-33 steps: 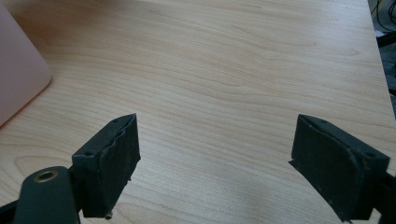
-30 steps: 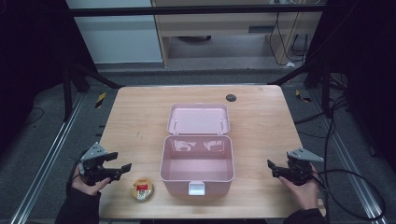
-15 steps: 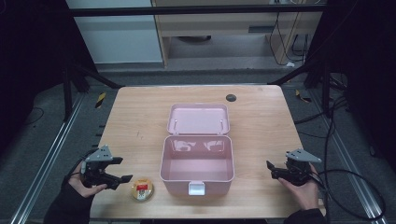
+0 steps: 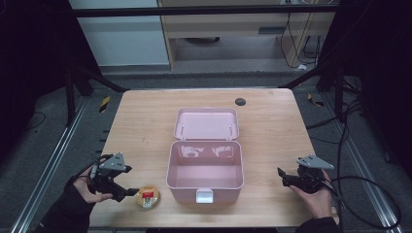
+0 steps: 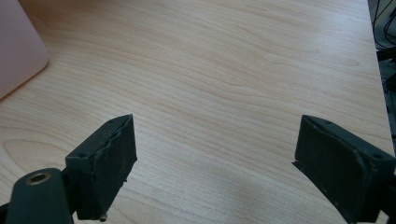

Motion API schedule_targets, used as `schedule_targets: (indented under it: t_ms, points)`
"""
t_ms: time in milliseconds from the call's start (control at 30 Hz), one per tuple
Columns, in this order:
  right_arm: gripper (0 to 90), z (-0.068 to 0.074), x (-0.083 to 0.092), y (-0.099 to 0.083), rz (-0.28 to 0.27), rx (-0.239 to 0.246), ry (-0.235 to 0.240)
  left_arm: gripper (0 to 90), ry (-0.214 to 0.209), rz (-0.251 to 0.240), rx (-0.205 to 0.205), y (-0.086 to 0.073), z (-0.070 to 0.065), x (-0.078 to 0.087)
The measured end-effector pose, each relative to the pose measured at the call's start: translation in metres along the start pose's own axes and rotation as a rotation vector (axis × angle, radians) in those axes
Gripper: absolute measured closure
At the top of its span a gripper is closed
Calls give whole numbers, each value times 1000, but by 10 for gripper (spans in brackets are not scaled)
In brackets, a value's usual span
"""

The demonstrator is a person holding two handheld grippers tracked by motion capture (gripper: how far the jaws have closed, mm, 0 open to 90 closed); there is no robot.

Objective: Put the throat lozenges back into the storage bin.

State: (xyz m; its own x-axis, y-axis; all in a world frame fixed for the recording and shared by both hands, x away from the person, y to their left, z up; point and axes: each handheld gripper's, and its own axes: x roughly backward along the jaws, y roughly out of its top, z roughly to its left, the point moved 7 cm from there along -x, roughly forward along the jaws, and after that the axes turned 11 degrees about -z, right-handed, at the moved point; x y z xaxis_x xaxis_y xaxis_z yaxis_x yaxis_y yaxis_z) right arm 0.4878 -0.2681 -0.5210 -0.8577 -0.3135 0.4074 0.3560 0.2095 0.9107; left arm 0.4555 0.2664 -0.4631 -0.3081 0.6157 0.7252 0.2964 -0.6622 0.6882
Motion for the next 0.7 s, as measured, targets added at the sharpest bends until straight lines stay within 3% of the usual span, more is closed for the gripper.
schedule_targets:
  t_ms: [200,700]
  points:
    - [123,1,-1,-1,9,11,2,145,-32,76,-53,-1,-7,-10]
    - [118,2,-2,-3,24,24,7,102,-78,186,-160,-1,-16,-29]
